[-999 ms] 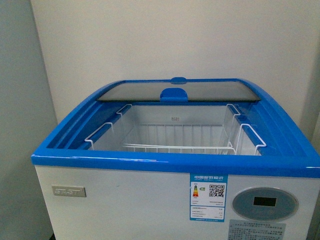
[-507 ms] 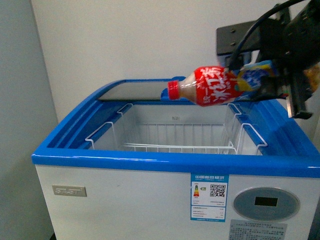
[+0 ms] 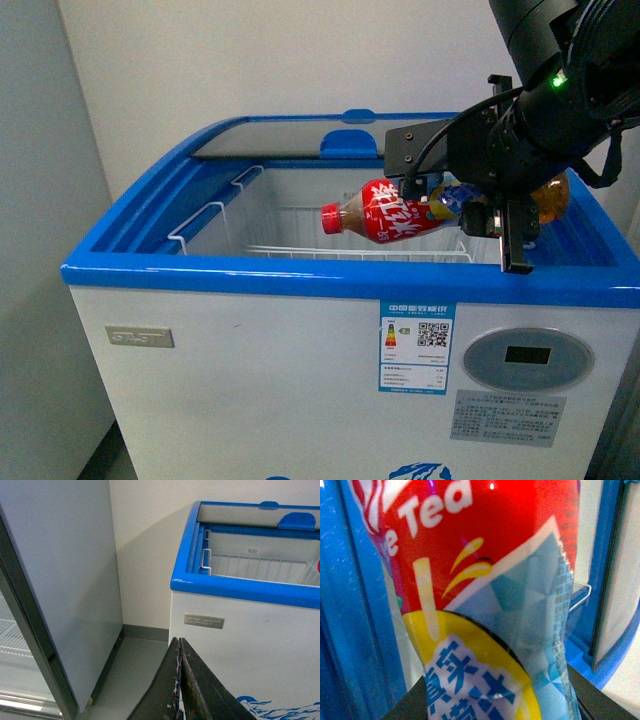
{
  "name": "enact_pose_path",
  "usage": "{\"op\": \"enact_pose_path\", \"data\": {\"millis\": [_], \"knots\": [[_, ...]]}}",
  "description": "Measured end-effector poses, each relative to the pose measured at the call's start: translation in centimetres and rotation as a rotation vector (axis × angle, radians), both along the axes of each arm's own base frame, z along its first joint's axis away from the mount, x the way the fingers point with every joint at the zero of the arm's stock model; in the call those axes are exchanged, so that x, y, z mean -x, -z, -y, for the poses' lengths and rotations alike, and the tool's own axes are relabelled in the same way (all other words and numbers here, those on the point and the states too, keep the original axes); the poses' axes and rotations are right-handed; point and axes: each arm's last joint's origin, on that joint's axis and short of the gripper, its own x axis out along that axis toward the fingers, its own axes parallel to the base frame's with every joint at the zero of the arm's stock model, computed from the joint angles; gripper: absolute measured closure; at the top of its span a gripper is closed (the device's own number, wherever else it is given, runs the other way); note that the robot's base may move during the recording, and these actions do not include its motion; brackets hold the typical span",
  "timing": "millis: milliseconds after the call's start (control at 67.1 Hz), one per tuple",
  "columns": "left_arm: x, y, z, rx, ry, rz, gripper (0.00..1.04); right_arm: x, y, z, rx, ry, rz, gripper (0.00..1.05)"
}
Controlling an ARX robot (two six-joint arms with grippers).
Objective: Put drink in fridge
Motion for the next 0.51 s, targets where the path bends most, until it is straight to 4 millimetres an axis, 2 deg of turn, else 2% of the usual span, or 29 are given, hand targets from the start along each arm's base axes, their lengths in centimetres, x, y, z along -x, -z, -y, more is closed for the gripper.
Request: {"op": "enact_pose_path", "data": {"millis": [75,209,298,328,417,507], "knots": [[0.2,0.3,0.0,0.000,0.000,-0.005,1.02,-0.1,0.2,-0.3,-0.018,-0.017,0.008,0.43],[0.6,0.1,0.0,0.000,0.000,0.003,1.02,-0.1,-0.1,-0.5,-0.048,-0.030,0.019,0.24],[0.8,0.1,0.0,0.000,0.000,0.002,1.02,0.2,-1.1,-0.5,-0.077,-0.035,0.047,0.09],[0.9,0.1,0.0,0.000,0.000,0.003,1.02,0.4,-1.5,-0.5,-0.091,-0.037,0.058,0.06],[1.2,0.1,0.0,0.000,0.000,0.003,1.02,2.2,-3.8,-0.2,-0.167,-0.040,0.103,0.08],[1.4,0.1,0.0,0.000,0.000,0.003,1.02,4.7,-6.0,0.3,-0.258,-0.022,0.140,0.08]]}}
